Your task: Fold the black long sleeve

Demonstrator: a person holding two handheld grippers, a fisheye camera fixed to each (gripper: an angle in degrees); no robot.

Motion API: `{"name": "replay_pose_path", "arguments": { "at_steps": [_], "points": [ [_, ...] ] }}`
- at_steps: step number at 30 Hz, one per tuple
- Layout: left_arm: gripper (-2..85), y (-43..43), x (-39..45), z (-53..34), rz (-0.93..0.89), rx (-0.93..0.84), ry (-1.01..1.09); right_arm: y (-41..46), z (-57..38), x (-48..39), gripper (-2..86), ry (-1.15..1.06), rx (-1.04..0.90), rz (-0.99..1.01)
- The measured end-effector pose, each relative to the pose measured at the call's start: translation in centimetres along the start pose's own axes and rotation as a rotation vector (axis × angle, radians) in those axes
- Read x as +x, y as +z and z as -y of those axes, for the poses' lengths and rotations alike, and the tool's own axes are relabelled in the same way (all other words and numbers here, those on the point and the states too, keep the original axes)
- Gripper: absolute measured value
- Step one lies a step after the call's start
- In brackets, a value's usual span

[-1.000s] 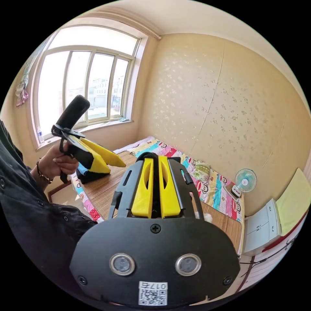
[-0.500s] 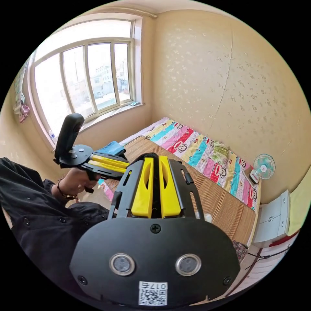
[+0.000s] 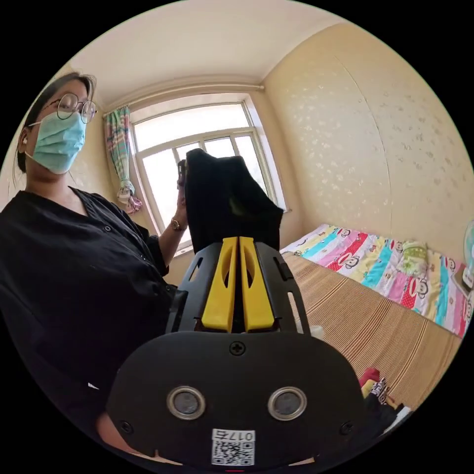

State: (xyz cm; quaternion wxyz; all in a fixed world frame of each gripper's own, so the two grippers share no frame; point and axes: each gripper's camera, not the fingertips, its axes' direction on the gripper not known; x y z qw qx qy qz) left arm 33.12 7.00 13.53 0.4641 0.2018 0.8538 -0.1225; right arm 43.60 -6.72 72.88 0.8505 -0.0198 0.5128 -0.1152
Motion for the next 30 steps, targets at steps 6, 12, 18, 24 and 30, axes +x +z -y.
{"name": "replay_pose_path", "arguments": {
  "at_steps": [6, 12, 18, 24, 30],
  "points": [
    [0.9, -1.3, 2.2, 3.4, -0.273, 0.039, 0.071, -0.3, -7.7, 6.4, 5.8, 0.207, 0.137, 0.109],
    [1.0, -1.5, 1.9, 4.7, -0.504, 0.14, 0.021, 5.1, -8.2, 10.9, 10.5, 0.242, -0.029, 0.413],
    [1.6, -4.6, 4.2, 7.0, -0.46, 0.156, 0.023, 7.1, -9.1, 10.3, 7.8, 0.228, -0.078, 0.435],
    [1.9, -11.2, 7.0, 9.5, -0.312, 0.167, 0.041, 2.3, -7.5, 8.1, 1.5, 0.164, -0.024, 0.322],
    [2.0, -20.1, 8.7, 10.0, -0.022, 0.205, -0.028, -7.5, -4.5, 4.4, 0.5, 0.126, 0.134, 0.1]
  ]
}}
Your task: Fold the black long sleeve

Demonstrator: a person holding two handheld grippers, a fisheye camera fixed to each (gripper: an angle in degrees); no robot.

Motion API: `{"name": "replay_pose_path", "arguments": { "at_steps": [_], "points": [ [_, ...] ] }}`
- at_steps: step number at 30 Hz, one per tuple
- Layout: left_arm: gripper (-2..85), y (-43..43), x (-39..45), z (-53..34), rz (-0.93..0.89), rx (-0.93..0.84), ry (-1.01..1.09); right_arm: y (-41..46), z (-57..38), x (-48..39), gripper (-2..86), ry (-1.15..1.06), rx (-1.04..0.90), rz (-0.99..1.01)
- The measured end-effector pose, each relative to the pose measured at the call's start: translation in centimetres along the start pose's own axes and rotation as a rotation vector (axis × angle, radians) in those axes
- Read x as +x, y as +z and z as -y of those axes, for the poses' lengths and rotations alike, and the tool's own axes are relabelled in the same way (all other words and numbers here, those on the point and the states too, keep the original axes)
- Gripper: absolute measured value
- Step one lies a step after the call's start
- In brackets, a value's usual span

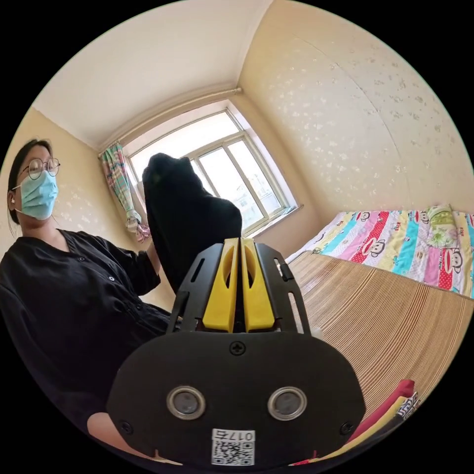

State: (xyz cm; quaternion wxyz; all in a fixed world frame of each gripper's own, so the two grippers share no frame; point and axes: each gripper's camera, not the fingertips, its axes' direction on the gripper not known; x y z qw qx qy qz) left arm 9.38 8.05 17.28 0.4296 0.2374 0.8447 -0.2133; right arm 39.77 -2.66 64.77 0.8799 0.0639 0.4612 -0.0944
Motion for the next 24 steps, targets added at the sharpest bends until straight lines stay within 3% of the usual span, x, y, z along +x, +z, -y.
{"name": "replay_pose_path", "arguments": {
  "at_steps": [6, 11, 14, 18, 24],
  "points": [
    [2.2, -4.8, 1.6, 0.7, 0.394, -0.022, -0.107, -6.1, 2.1, -7.0, 0.2, -0.063, 0.135, -0.165],
    [2.0, -4.6, 0.6, 1.4, 0.736, -0.197, -0.233, -8.1, 2.1, -10.8, 0.1, -0.005, 0.258, -0.251],
    [1.9, -3.7, 1.6, 1.4, 0.682, -0.253, -0.136, -8.8, 1.4, -13.1, 0.1, -0.02, 0.302, -0.227],
    [1.6, -5.8, 3.3, 2.3, 0.515, -0.117, -0.057, -11.7, -0.2, -15.9, 0.1, -0.016, 0.462, -0.149],
    [1.2, -9.7, 0.6, 12.5, 0.428, -0.122, -0.021, -14.1, 1.9, -19.9, 0.1, -0.121, 0.549, -0.056]
  ]
}}
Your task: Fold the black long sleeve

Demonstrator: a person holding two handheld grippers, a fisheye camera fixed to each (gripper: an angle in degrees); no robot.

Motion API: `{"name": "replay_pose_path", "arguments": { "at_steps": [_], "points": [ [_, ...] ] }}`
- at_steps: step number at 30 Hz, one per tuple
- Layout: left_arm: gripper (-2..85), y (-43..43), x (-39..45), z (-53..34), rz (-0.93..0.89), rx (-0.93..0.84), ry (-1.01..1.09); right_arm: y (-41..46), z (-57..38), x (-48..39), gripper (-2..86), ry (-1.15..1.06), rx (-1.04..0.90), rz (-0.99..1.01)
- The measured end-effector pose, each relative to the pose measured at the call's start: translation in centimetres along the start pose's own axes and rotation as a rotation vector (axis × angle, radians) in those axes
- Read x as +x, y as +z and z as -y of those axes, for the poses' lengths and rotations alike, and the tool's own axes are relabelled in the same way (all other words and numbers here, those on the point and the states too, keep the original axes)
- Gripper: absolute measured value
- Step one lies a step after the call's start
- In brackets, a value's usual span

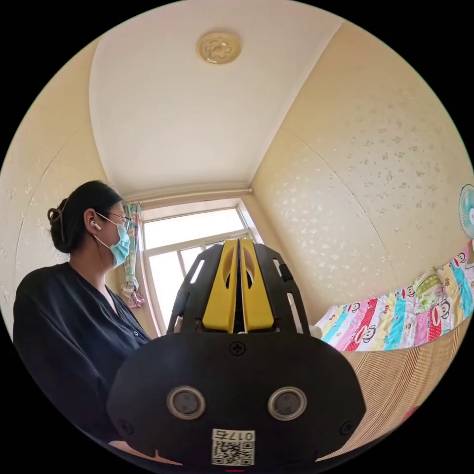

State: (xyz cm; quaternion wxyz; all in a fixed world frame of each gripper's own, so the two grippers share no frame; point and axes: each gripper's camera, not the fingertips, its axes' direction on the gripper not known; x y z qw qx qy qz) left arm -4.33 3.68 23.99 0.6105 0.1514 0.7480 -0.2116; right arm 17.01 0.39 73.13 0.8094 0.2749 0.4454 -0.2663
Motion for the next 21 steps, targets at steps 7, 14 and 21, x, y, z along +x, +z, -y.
{"name": "replay_pose_path", "arguments": {
  "at_steps": [7, 14, 21],
  "points": [
    [1.3, 3.3, -17.8, 12.3, -0.13, -0.145, -0.152, 3.9, 1.8, 1.6, 0.1, -0.027, -0.01, -0.184],
    [3.5, 18.1, -47.1, 11.6, 0.006, -0.419, -0.495, 12.8, -3.7, 24.5, 0.2, 0.15, -0.304, -0.753],
    [6.7, 23.3, -60.5, -5.0, 0.491, -0.472, -0.712, 15.7, -22.8, 41.0, 0.8, 0.439, -0.637, -1.076]
  ]
}}
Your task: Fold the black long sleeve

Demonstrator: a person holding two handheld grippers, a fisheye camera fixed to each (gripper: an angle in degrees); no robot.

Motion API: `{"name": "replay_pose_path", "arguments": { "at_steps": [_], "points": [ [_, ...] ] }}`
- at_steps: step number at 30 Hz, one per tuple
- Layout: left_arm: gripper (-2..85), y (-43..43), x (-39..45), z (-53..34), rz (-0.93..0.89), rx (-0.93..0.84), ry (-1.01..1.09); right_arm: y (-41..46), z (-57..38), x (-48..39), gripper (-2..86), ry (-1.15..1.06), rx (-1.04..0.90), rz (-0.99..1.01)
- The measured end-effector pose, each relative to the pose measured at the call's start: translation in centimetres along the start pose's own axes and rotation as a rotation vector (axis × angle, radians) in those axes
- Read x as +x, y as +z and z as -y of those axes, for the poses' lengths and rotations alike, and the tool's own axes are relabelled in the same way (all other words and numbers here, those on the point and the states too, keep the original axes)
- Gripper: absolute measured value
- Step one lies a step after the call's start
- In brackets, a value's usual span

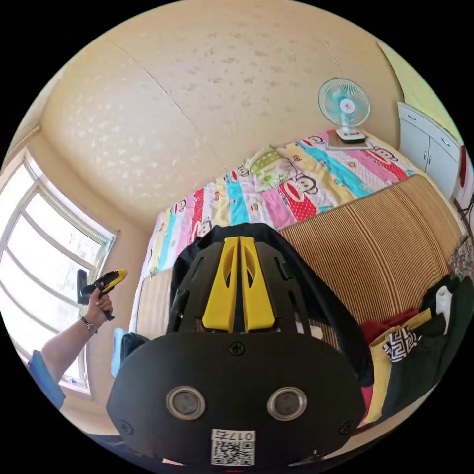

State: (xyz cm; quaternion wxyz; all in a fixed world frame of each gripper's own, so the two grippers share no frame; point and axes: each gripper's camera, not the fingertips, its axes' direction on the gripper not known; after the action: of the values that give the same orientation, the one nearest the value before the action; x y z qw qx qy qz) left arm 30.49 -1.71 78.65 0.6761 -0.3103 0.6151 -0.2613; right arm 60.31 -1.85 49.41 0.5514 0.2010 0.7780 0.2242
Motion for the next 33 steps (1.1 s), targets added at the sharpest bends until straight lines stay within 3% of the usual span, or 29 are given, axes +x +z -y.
{"name": "replay_pose_path", "arguments": {
  "at_steps": [3, 6, 10, 16, 21, 24, 28, 30, 33],
  "points": [
    [10.3, 7.9, -3.3, -7.7, 0.114, -0.296, 0.069, 6.3, -9.4, 1.3, 1.8, -0.077, -0.184, -0.047],
    [11.3, 8.8, -7.7, -16.7, 0.172, -0.298, 0.012, 11.3, -18.6, 2.4, 3.3, -0.087, -0.373, -0.056],
    [11.0, 5.6, -11.4, -24.3, 0.178, -0.255, -0.053, 13.3, -27.0, 1.7, 5.4, -0.133, -0.457, -0.198],
    [9.5, 2.7, -13.0, -26.8, 0.42, -0.331, 0.075, 13.2, -34.3, 1.6, 4.5, -0.277, -0.539, -0.303],
    [4.7, 0.5, -14.7, -25.5, 0.319, -0.441, 0.2, 12.3, -35.4, 1.9, 2.4, -0.419, -0.631, -0.341],
    [4.2, -7.9, -20.0, -22.6, 0.302, -0.228, -0.019, 12.1, -36.1, 1.9, 2.0, -0.517, -0.655, -0.442],
    [5.2, -20.7, -24.0, -23.0, 0.553, 0.156, -0.329, 11.4, -36.4, 3.2, 2.0, -0.491, -0.654, -0.554],
    [6.4, -21.9, -23.4, -23.9, 0.535, 0.192, -0.307, 9.8, -35.9, 4.8, 2.3, -0.346, -0.629, -0.506],
    [9.8, -18.5, -22.6, -25.3, 0.331, 0.039, -0.241, 7.7, -35.5, 6.3, 2.8, -0.229, -0.595, -0.44]
  ]
}}
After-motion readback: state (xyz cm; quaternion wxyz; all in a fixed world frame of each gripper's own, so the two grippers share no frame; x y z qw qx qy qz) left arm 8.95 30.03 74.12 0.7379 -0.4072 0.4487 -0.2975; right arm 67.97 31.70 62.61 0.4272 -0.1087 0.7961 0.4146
